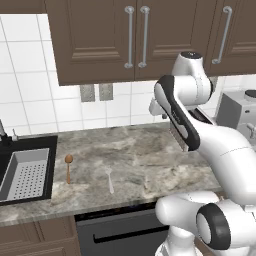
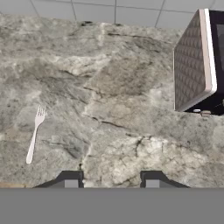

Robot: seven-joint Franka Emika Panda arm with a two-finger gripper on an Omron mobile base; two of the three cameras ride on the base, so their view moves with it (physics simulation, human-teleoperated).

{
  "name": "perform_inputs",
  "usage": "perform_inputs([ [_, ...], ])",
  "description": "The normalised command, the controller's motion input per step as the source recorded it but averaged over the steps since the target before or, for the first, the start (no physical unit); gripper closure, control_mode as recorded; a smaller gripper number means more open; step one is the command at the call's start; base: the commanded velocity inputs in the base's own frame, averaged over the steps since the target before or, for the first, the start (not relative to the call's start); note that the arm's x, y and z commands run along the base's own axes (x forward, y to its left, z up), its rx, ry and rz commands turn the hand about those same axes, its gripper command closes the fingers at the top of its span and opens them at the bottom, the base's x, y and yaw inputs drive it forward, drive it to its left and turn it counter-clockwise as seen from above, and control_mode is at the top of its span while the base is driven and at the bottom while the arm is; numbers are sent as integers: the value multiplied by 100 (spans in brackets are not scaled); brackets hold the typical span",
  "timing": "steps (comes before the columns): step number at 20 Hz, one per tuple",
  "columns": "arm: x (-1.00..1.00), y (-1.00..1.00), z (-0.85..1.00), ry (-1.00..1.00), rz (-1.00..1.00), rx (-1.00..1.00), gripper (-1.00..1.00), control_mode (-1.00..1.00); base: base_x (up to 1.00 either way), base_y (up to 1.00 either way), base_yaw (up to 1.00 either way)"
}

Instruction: Take the fork and place it on the left side of the plate. Then take the spoon and place it on the right side of the plate. Make sure they're directly next to the plate.

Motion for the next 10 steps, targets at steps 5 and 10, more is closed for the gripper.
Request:
perform_inputs([
  [5, -9, 0, 0, -1, 0, 0, -100, -100, 0, 0, 0],
  [10, -38, 13, -14, 0, 0, 2, -100, -100, 0, 0, 0],
])
